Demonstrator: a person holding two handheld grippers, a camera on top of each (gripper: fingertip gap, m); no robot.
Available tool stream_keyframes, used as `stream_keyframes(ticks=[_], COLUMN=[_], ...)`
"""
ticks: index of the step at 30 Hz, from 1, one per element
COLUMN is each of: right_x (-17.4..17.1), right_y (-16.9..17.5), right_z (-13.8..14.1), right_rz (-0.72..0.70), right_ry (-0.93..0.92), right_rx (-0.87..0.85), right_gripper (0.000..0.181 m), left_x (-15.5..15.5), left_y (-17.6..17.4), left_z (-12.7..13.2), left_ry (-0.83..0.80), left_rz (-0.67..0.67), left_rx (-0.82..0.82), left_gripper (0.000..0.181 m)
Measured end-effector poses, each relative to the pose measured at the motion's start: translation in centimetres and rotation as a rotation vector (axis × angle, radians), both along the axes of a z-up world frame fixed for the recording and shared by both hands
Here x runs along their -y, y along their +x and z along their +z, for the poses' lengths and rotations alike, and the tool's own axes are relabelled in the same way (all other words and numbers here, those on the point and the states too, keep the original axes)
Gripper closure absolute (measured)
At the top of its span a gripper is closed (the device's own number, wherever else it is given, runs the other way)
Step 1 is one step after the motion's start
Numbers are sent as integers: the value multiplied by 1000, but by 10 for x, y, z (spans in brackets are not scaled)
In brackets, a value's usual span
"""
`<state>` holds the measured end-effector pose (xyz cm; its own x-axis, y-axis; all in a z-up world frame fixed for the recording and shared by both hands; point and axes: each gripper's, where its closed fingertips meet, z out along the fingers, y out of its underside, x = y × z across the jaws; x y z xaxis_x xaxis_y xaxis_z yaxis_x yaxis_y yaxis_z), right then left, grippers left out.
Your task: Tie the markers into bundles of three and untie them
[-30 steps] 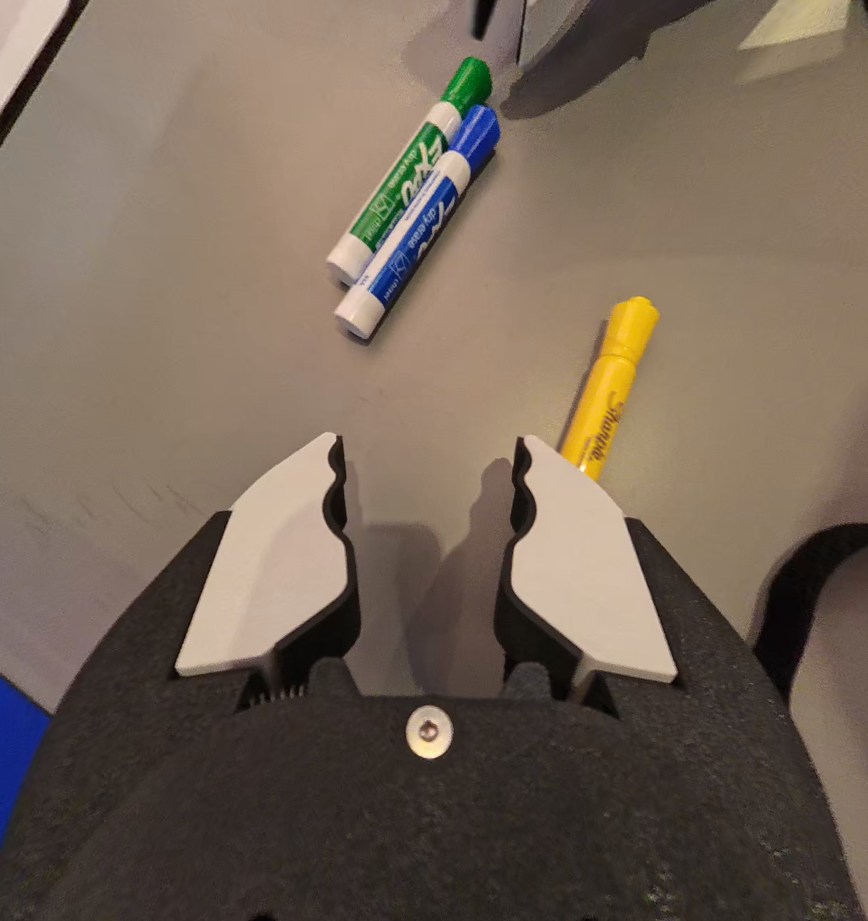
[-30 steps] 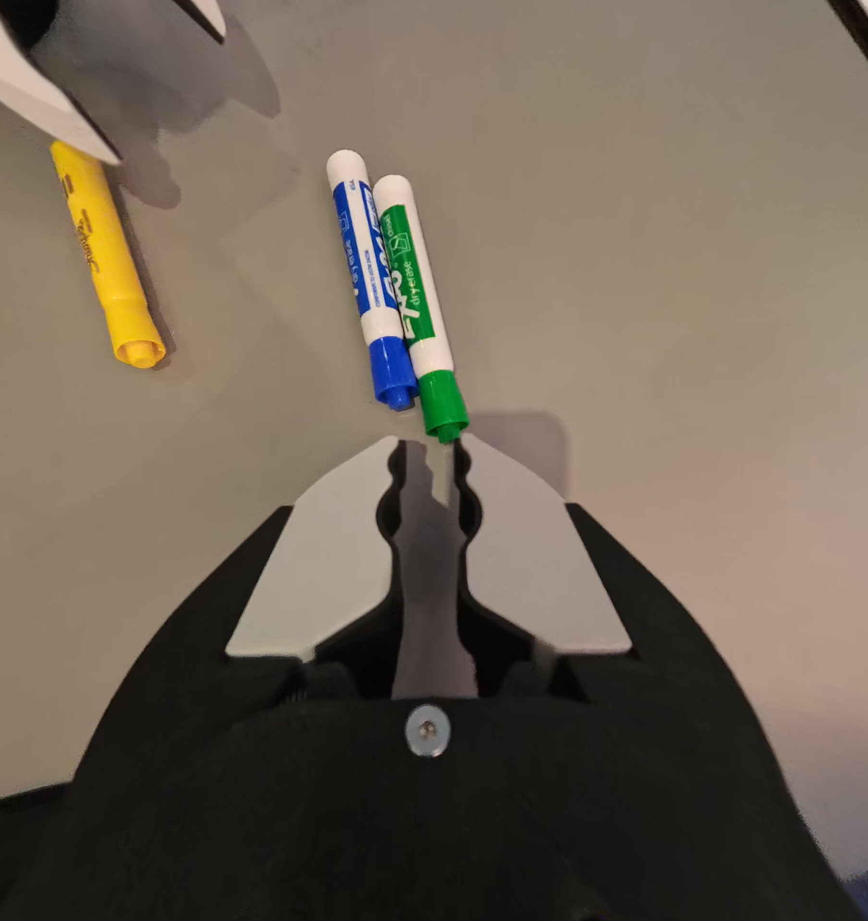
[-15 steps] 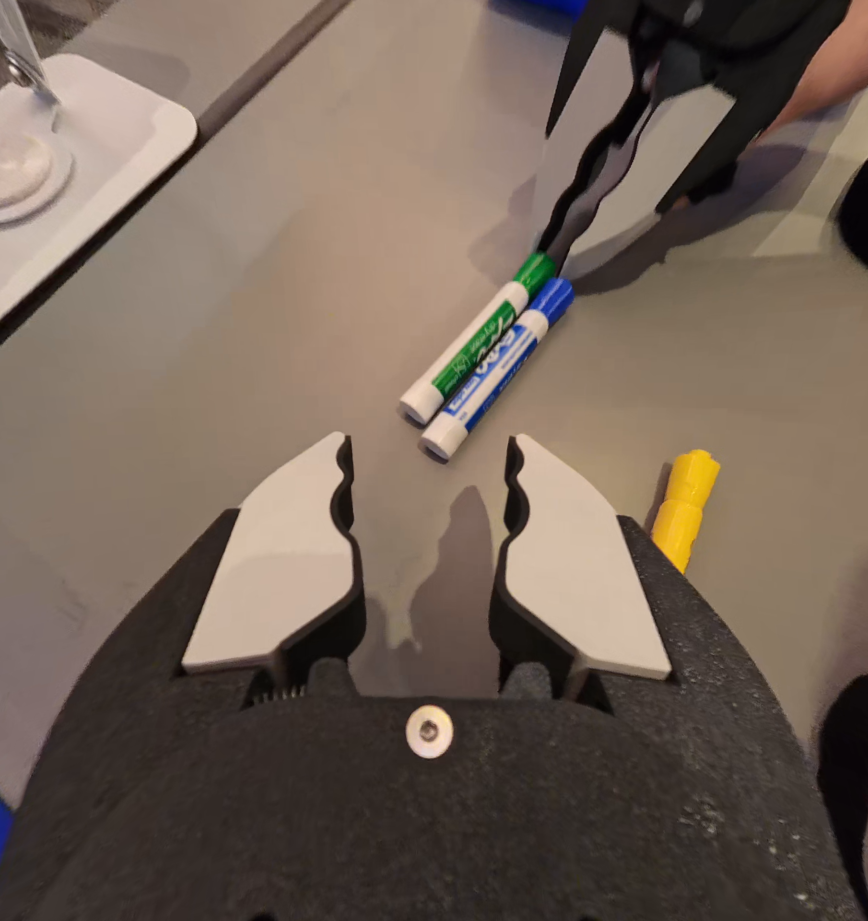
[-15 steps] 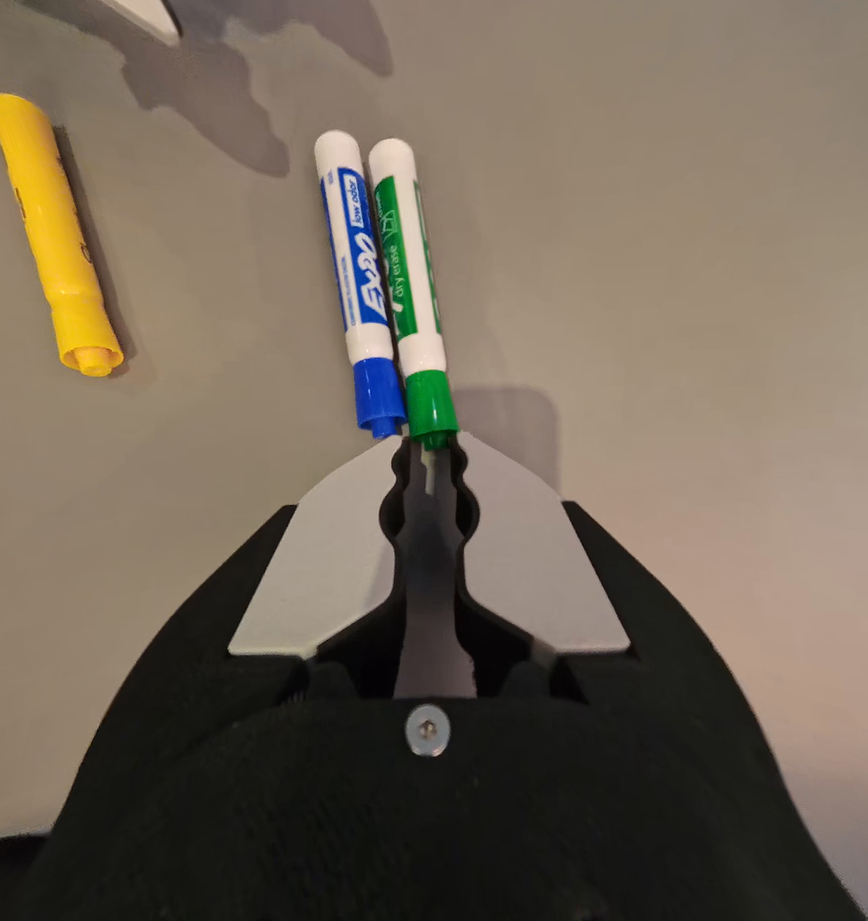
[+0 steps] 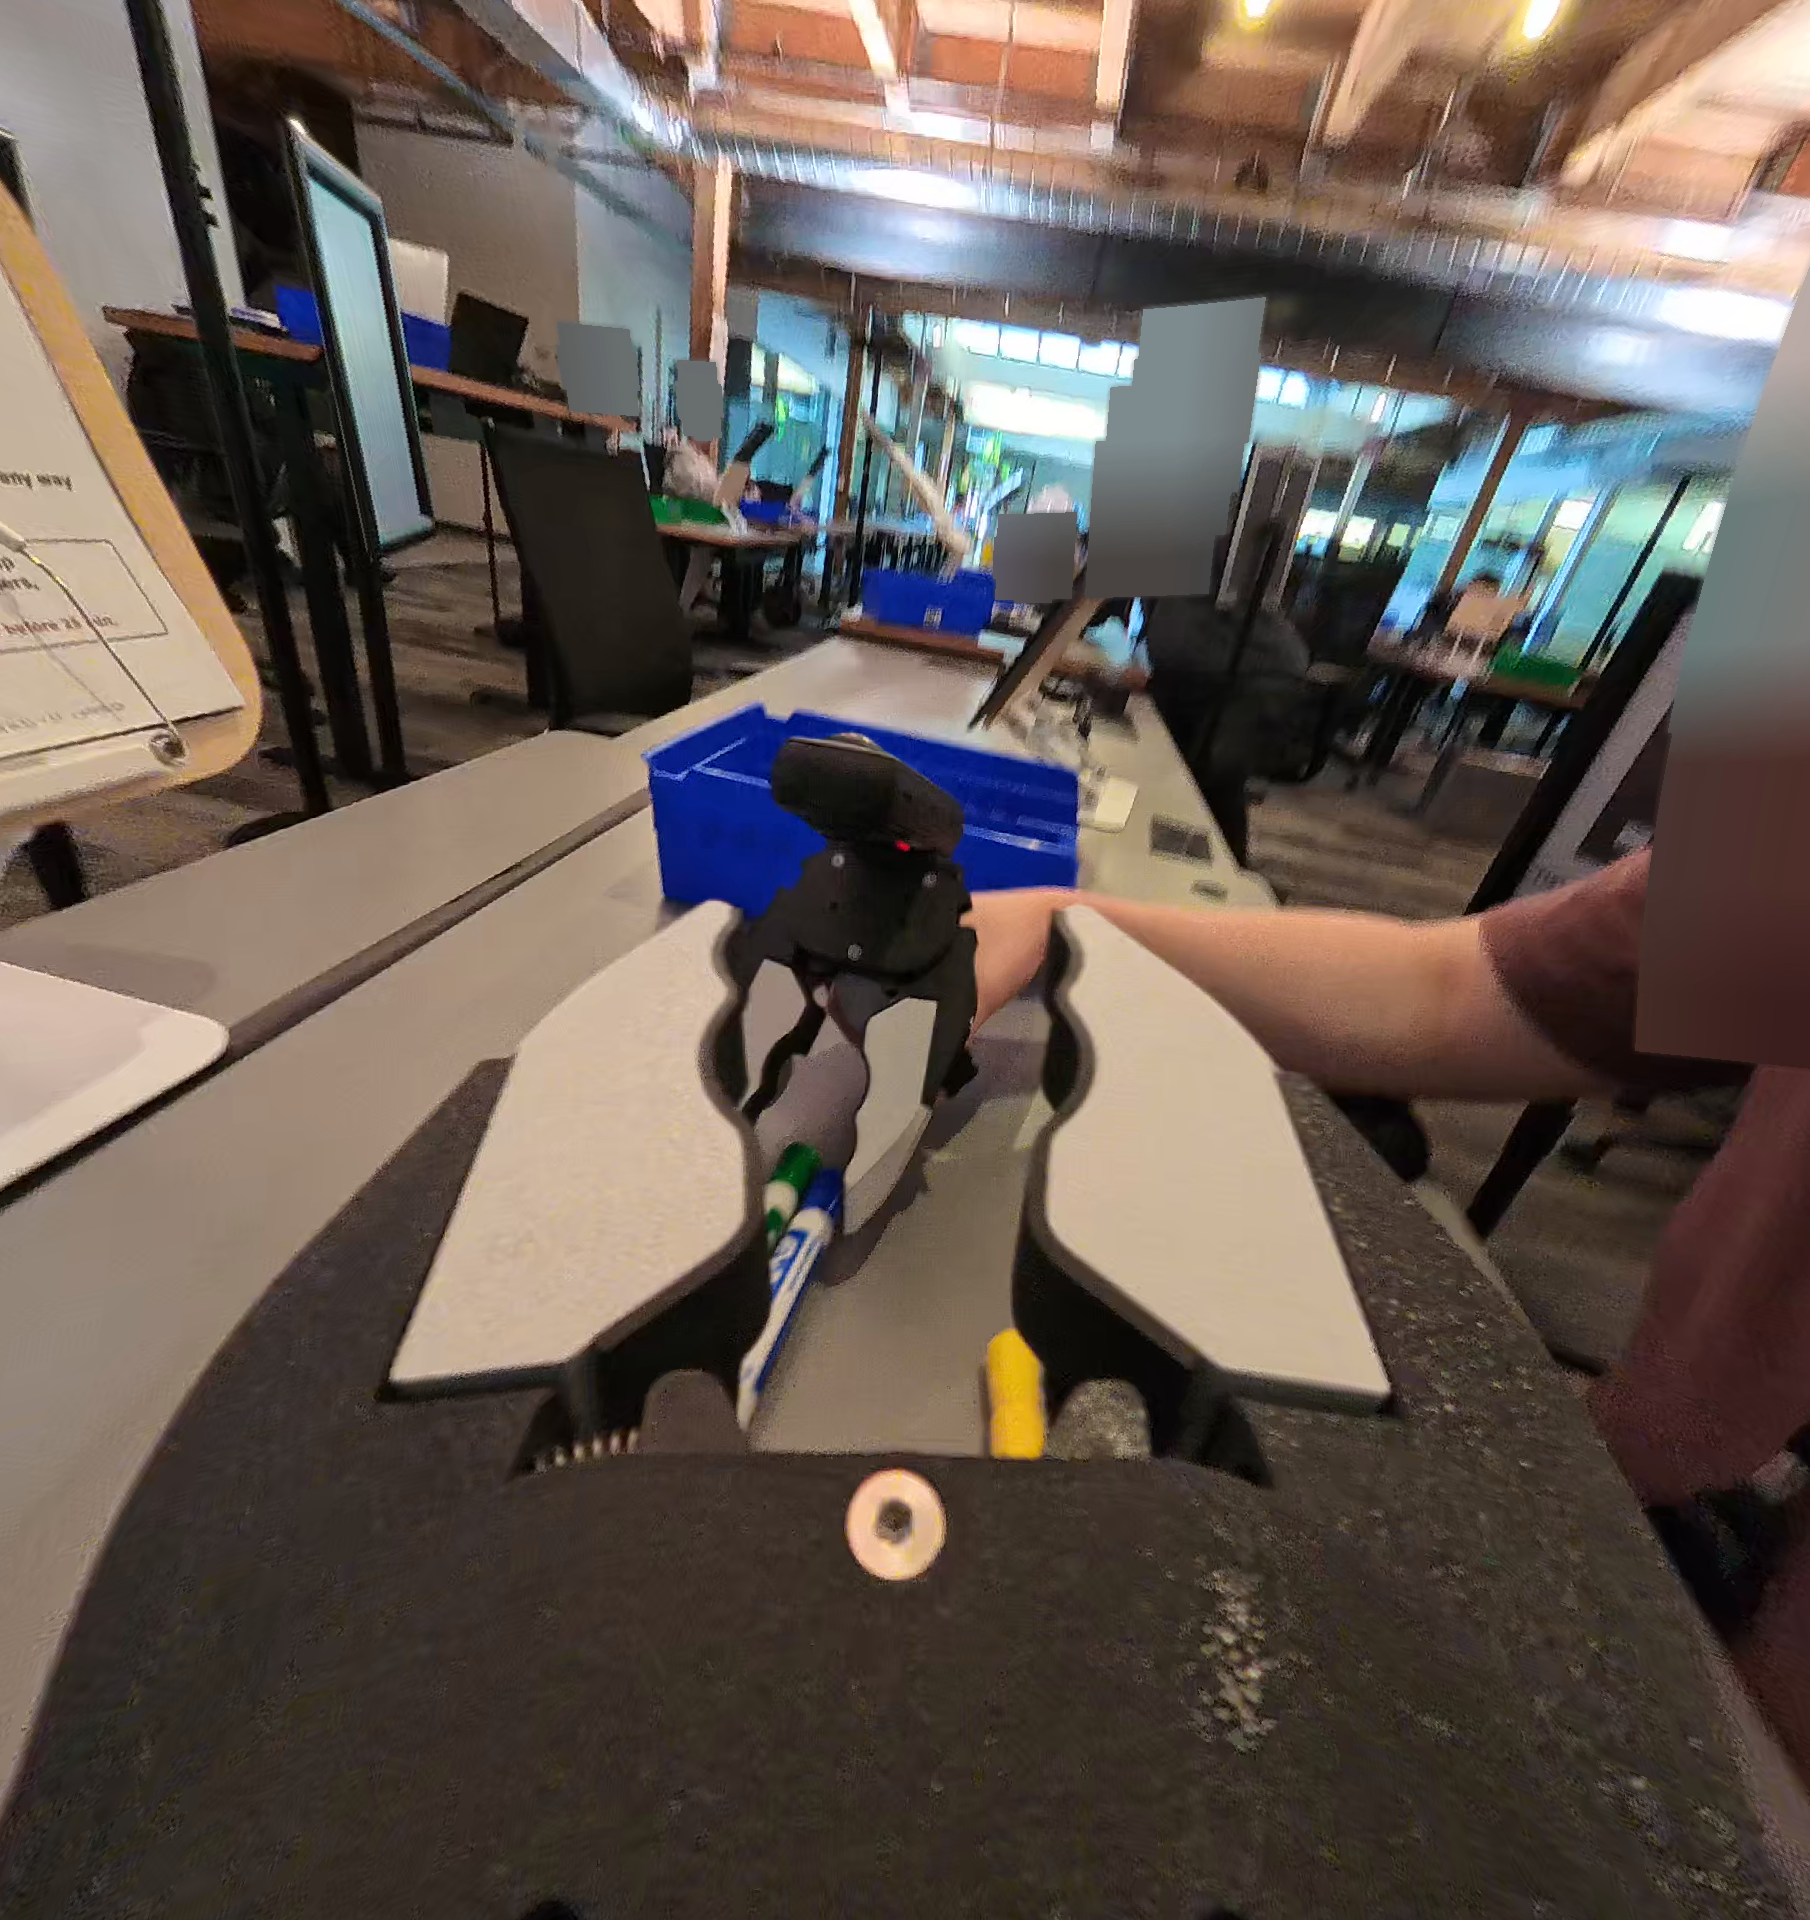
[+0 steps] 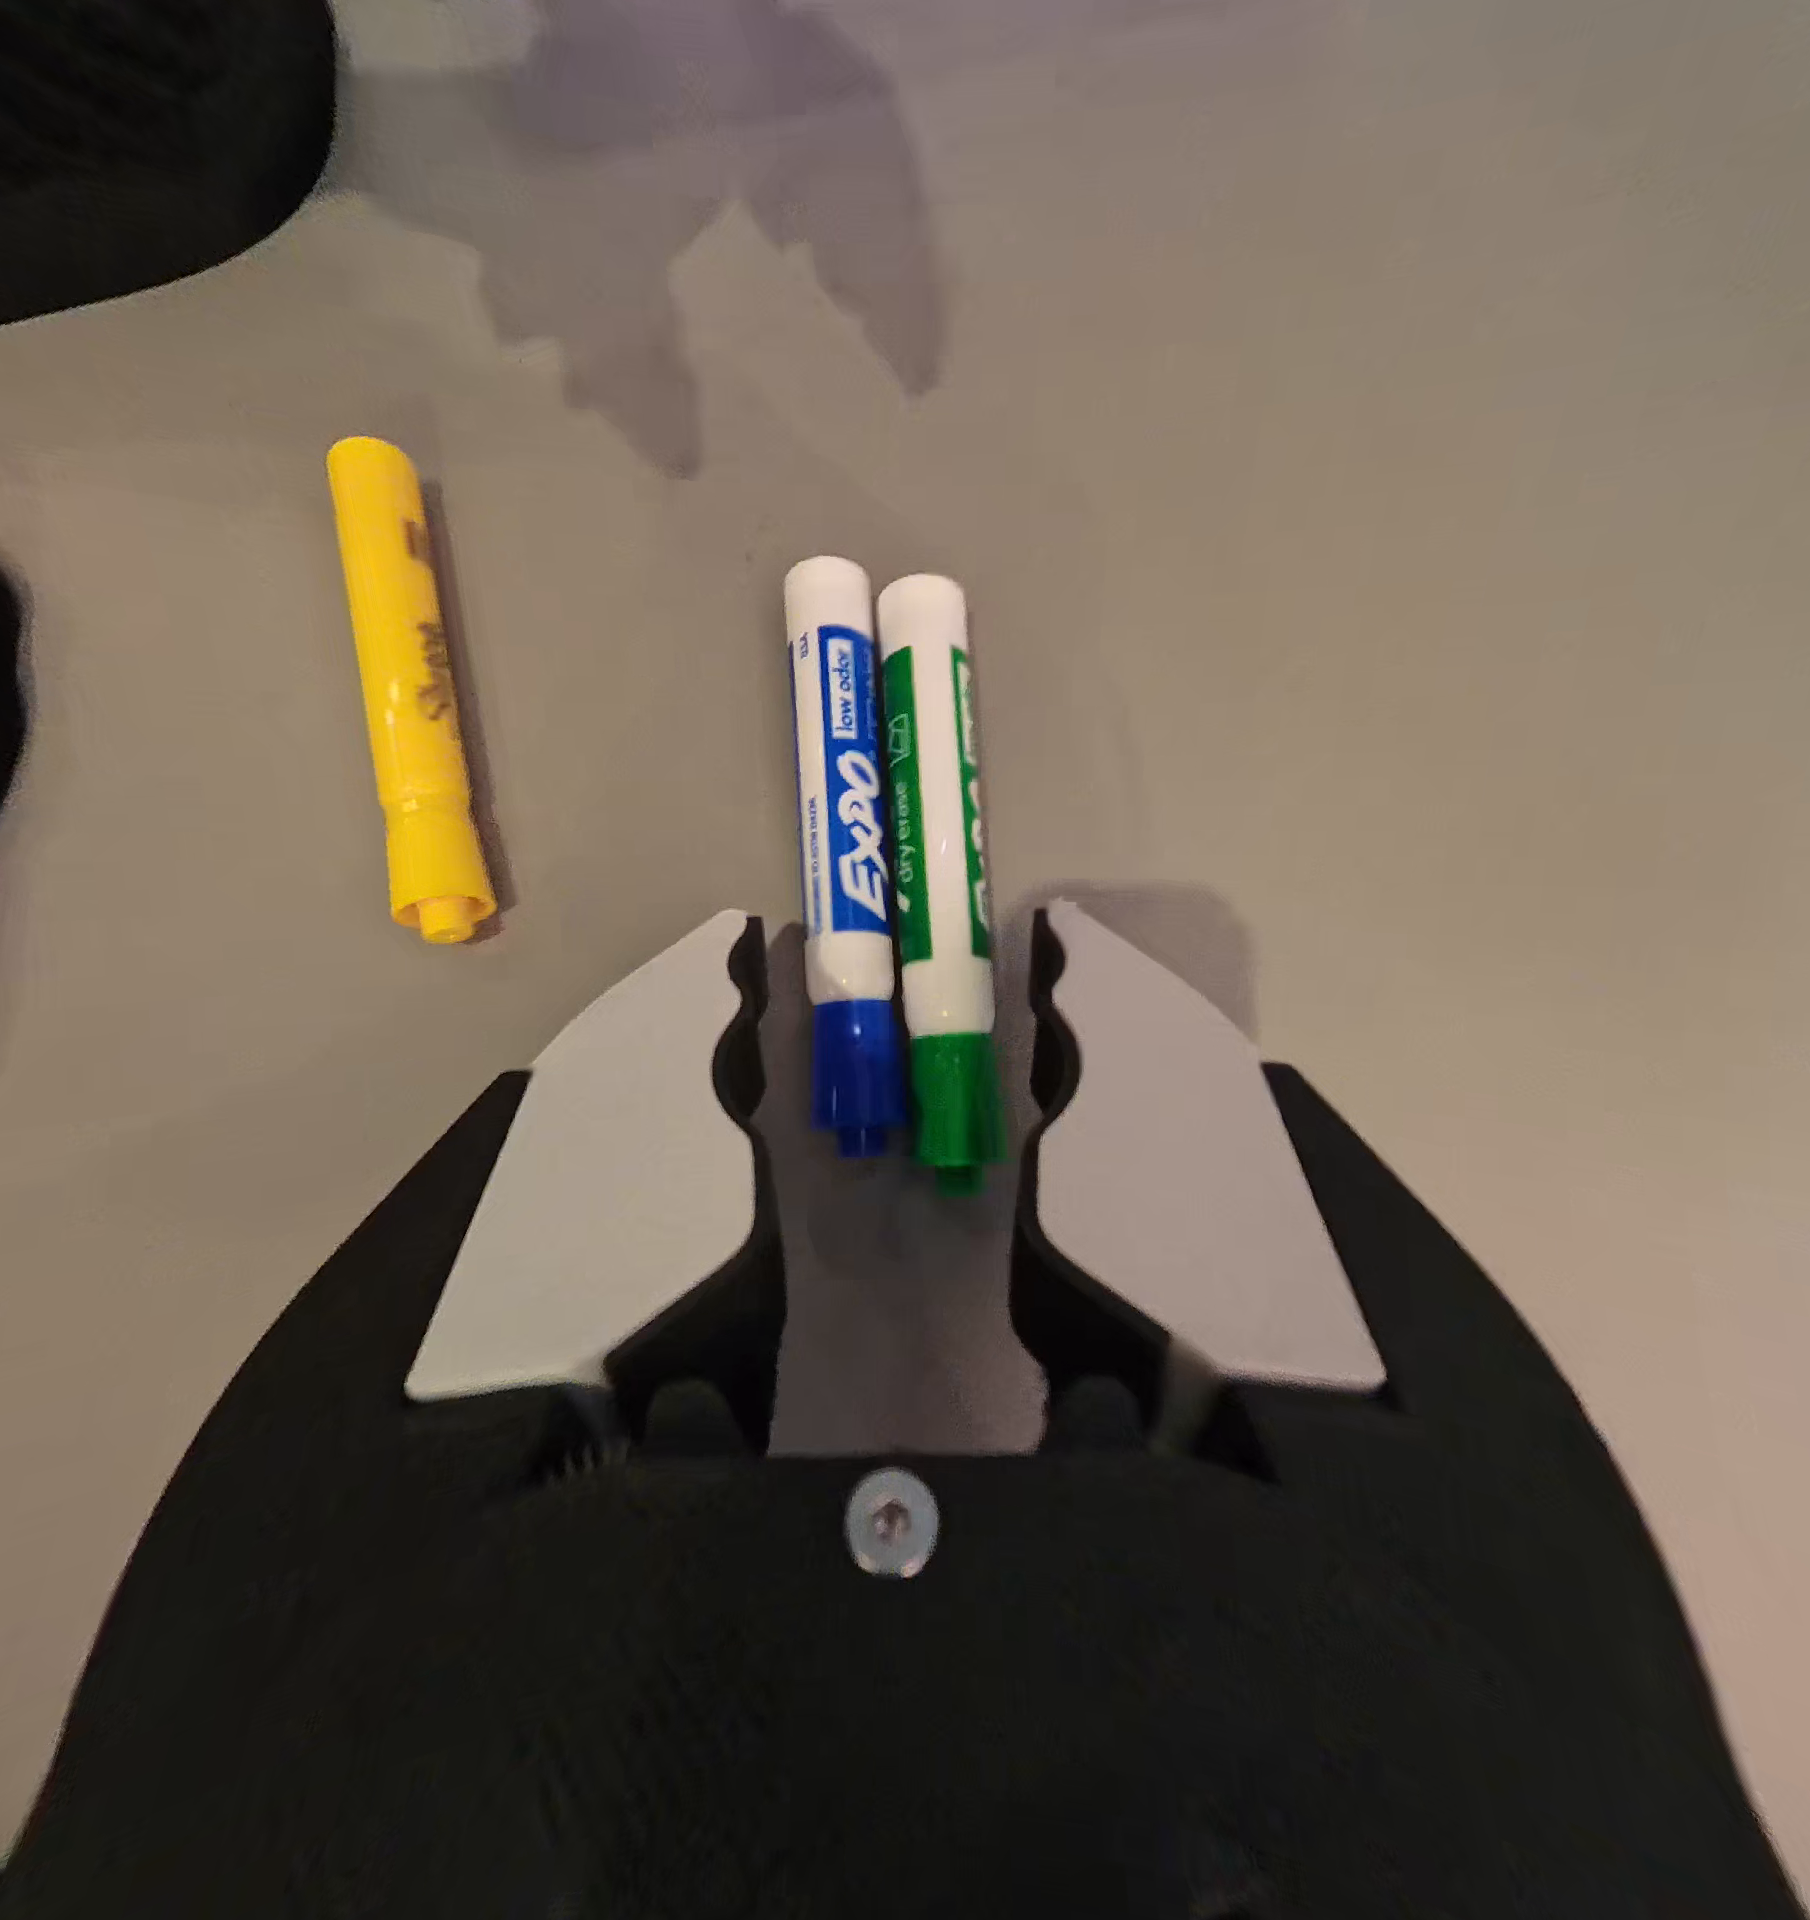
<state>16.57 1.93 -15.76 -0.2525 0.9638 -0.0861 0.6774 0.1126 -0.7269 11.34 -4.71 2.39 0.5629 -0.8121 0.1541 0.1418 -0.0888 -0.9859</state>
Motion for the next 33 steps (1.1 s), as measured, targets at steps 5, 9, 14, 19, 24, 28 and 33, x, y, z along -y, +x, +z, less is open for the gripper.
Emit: stream_keyframes(ticks=[5,9,14,19,24,28,33], right_x=[2,3,2,4,12,11,19], right_y=[-5,-8,-7,-7,-3,-3,-5], right_z=[-11,-17,-16,-17,-22,-23,-24], right_rz=[80,119,132,162,138,159,204], right_ry=[-84,-62,-144,-123,8,82,87], right_rx=[166,262,337,401,393,390,341], right_gripper=[141,143,145,146,161,161,161], left_x=[-7,-18,-32,-35,-43,-39,-36], left_y=[-5,-10,-10,-7,-25,-28,-36], left_z=[18,36,32,-2,-36,-29,-41], left_ry=[168,207,235,174,59,76,28], left_rz=[74,71,89,72,119,114,120], left_rx=[-207,-296,-457,-539,-667,-662,-759], left_gripper=[133,140,138,138,140,140,140])
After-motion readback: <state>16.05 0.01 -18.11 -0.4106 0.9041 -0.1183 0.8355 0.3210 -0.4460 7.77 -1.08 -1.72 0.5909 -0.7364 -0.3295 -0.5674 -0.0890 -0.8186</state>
